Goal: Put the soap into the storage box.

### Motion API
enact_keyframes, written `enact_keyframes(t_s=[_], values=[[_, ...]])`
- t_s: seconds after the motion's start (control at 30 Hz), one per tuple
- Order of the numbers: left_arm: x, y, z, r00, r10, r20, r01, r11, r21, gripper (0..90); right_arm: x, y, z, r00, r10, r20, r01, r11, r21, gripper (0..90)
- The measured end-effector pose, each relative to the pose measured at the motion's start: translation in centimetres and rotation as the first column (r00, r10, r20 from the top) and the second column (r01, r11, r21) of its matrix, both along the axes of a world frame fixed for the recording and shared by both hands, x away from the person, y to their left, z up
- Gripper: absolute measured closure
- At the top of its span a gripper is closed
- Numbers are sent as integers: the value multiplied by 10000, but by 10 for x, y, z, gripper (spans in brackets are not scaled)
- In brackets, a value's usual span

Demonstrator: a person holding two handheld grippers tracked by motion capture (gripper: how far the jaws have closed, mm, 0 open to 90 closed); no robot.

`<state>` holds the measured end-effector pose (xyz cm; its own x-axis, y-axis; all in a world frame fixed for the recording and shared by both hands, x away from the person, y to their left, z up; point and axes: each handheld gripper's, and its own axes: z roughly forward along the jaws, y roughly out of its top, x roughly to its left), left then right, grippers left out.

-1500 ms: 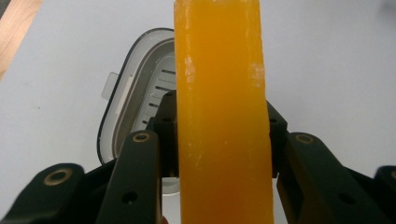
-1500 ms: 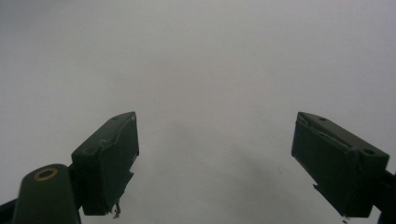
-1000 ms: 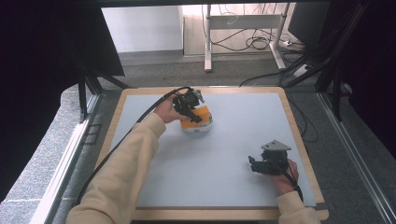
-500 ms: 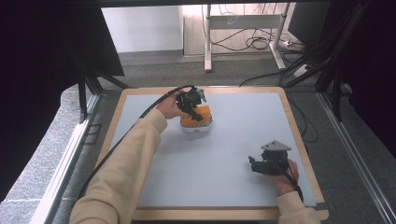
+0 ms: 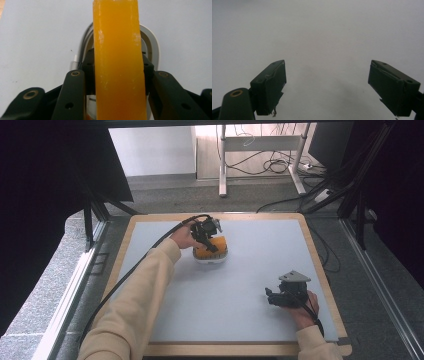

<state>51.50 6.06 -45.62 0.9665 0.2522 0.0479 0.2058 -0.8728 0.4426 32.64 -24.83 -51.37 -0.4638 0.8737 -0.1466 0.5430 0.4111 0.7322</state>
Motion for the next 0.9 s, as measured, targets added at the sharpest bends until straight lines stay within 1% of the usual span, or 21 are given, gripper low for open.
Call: enact_keyframes(t_s=[0.03,0.1,0.13,0.17,0.2,0.23,0.27,0.3,0.33,0.37,0.4,0.43,0.47,0.5,0.6,0.63,0.67,0.73,0.77,0.8,0.9], values=[[0,1,3,9999,90,148,-87,9998,-206,577,0,0,0,10000,33,-5,-33,10000,-31,152],[0,1,5,9997,136,178,-131,9995,-299,485,0,0,0,10000,13,2,-13,10000,-3,152],[-1,2,7,9991,261,342,-250,9991,-340,485,0,0,0,10000,13,2,-13,10000,-3,152],[-2,2,11,9950,479,873,-460,9987,-228,395,0,-1,0,10000,-20,16,20,10000,33,152],[-2,2,11,9950,479,873,-460,9987,-228,360,0,-1,0,10000,-20,16,20,10000,33,152],[-4,3,14,9898,692,1243,-674,9976,-181,338,0,-1,0,10000,-15,19,15,10000,41,152],[-4,3,14,9898,692,1243,-674,9976,-181,314,0,-1,0,10000,-15,19,15,10000,41,152],[-5,5,19,9837,875,1570,-858,9962,-178,287,0,-1,0,10000,6,29,-6,10000,13,152],[-5,5,19,9837,875,1570,-858,9962,-178,277,0,-1,0,10000,6,29,-6,10000,13,152],[-7,6,24,9802,955,1734,-925,9954,-256,273,0,0,0,10000,11,20,-11,10000,7,152],[-7,6,24,9802,955,1734,-925,9954,-256,272,0,0,0,10000,17,13,-17,10000,-13,152],[-10,7,29,9758,1041,1921,-987,9944,-374,270,0,-1,0,10000,6,2,-6,10000,-4,152],[-10,7,29,9758,1041,1921,-987,9944,-374,265,0,-1,0,10000,6,2,-6,10000,-4,152],[-13,9,36,9745,1183,1908,-1083,9922,-622,260,0,-1,0,10000,-8,-7,8,10000,-15,152],[-18,10,41,9733,1291,1896,-1156,9900,-803,258,0,-1,-1,10000,-16,-19,16,10000,-20,152],[-24,14,46,9698,1491,1930,-1296,9854,-1100,263,0,-1,-1,10000,-11,-16,11,10000,-19,152],[-24,14,46,9698,1491,1930,-1296,9854,-1100,265,0,-1,-1,10000,-11,-16,11,10000,-19,152],[-32,19,49,9638,1766,1996,-1528,9798,-1289,267,0,-1,-1,10000,-17,2,17,10000,-28,152],[-40,28,52,9562,2049,2091,-1756,9729,-1504,267,0,-1,-1,10000,-25,-9,25,10000,-22,152],[-40,28,52,9562,2049,2091,-1756,9729,-1504,264,0,-1,-1,10000,-22,-19,22,10000,-28,152],[-53,45,56,9517,2503,1778,-2154,9570,-1943,266,0,-1,-1,10000,-51,-10,51,10000,-18,152]])
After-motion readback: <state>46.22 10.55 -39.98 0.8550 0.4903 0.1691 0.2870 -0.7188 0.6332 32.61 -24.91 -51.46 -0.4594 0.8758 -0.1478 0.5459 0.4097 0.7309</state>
